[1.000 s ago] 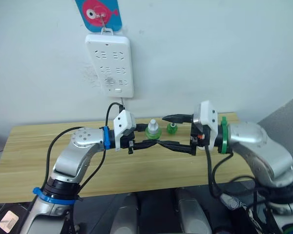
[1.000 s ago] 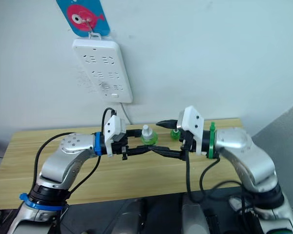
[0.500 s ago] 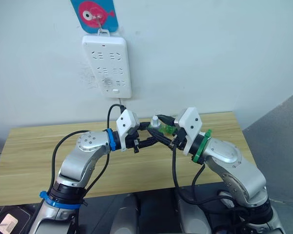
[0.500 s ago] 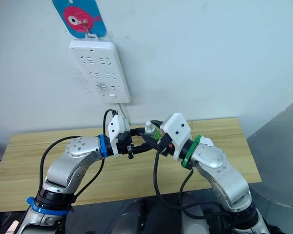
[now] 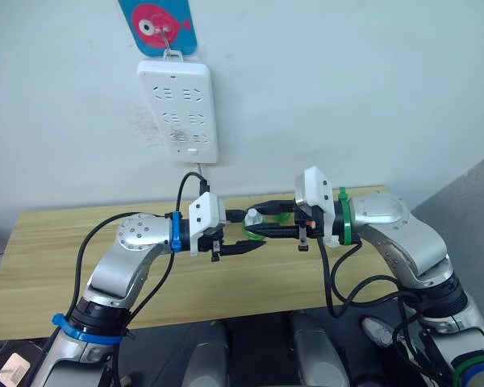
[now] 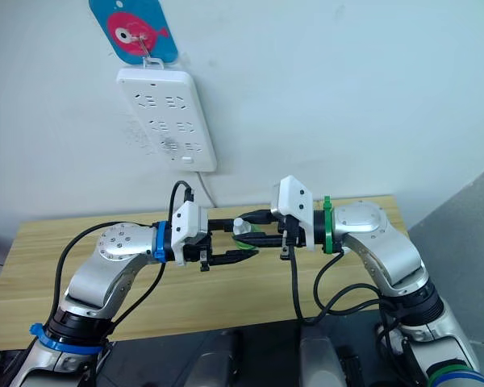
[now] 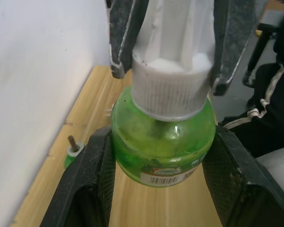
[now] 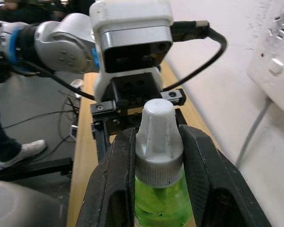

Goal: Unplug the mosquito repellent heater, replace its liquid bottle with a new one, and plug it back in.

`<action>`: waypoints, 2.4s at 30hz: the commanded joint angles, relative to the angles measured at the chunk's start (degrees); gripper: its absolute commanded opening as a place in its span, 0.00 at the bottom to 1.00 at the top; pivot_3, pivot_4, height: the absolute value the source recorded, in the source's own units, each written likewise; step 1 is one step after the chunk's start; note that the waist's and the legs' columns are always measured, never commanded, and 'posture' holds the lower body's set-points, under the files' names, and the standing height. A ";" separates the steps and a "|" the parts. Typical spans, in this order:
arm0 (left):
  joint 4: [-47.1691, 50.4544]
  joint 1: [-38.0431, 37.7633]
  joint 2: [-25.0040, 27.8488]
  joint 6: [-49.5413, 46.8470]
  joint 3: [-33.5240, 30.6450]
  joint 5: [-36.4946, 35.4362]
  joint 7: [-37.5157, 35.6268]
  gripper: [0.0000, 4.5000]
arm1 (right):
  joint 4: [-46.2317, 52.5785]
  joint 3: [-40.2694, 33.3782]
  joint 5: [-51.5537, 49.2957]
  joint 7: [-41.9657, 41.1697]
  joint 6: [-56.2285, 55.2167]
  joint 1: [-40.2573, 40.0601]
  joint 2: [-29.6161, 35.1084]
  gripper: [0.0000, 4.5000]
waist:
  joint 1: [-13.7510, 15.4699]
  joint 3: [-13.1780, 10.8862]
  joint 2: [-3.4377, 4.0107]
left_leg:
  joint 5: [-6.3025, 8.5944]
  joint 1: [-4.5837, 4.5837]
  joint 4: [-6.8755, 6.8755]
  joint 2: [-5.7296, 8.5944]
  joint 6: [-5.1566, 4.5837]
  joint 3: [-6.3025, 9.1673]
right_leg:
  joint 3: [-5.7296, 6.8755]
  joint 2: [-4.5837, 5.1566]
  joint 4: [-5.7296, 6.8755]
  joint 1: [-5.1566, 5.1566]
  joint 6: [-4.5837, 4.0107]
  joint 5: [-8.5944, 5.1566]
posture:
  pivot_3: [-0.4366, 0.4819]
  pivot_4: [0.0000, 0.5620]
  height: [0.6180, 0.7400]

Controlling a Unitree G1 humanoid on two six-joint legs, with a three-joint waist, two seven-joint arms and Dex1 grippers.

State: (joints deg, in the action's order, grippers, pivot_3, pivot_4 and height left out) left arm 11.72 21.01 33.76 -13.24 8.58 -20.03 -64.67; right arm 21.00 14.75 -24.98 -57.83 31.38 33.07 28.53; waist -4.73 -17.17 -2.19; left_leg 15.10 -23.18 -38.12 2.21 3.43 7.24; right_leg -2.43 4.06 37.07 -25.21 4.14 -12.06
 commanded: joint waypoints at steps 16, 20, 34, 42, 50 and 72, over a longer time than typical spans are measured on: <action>2.93 0.75 -1.35 -0.75 0.48 -1.12 0.88 0.50 | 9.37 -0.14 3.45 15.47 0.77 -5.32 -3.73 1.00 | -0.22 0.07 0.02 | 0.00 0.06 -0.01 -0.02 0.00 -0.03 | -0.02 0.00 0.12 -0.03 0.00 0.00 | 0.32 0.45 1.00; 3.19 -0.22 -0.81 0.54 0.41 -0.51 0.37 0.50 | 8.03 -2.23 3.34 15.24 1.24 -5.63 -2.70 1.00 | -0.04 0.07 0.02 | 0.00 0.05 -0.02 0.00 0.00 -0.03 | -0.04 0.01 0.08 -0.01 0.00 0.00 | 0.33 0.44 1.00; 1.61 -0.63 -0.76 2.21 -0.12 -0.19 1.52 0.50 | 17.49 -5.16 -4.88 13.12 5.83 -9.97 4.19 1.00 | -0.09 0.13 -0.01 | 0.01 0.07 0.00 -0.02 -0.02 -0.07 | -0.05 0.00 0.10 0.00 0.00 0.00 | 0.32 0.43 1.00; 1.98 -0.94 -1.29 2.63 0.56 -0.06 1.51 0.50 | 9.50 -2.11 2.73 17.54 2.05 -6.60 -0.49 1.00 | 0.06 0.22 -0.01 | 0.01 0.08 -0.02 0.00 -0.01 -0.08 | -0.07 0.01 0.07 0.01 0.00 0.00 | 0.33 0.43 1.00; 1.69 -1.44 -0.75 2.95 -0.04 0.21 1.18 0.50 | 14.20 -9.38 -5.59 9.77 6.05 -9.71 8.62 1.00 | 0.12 0.23 0.00 | 0.01 0.08 -0.01 0.00 -0.02 -0.08 | -0.07 0.01 0.04 0.03 0.00 0.00 | 0.32 0.43 1.00; 1.78 -2.27 0.00 1.80 0.38 1.01 1.53 0.50 | 14.69 -2.62 -5.64 14.59 8.64 -2.60 3.66 0.31 | -0.10 0.31 0.02 | 0.03 0.13 0.00 -0.03 -0.05 -0.14 | -0.09 0.01 0.08 0.02 0.00 0.00 | 0.33 0.44 1.00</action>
State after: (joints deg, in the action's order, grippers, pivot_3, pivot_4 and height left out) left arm 11.27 19.18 33.42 -11.97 9.17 -18.84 -63.10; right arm 34.05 12.62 -30.62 -42.92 41.71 30.25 32.45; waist -4.83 -16.86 -2.17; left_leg 15.13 -23.06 -38.12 2.18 3.37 7.10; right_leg -2.52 4.06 37.15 -25.19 4.14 -12.06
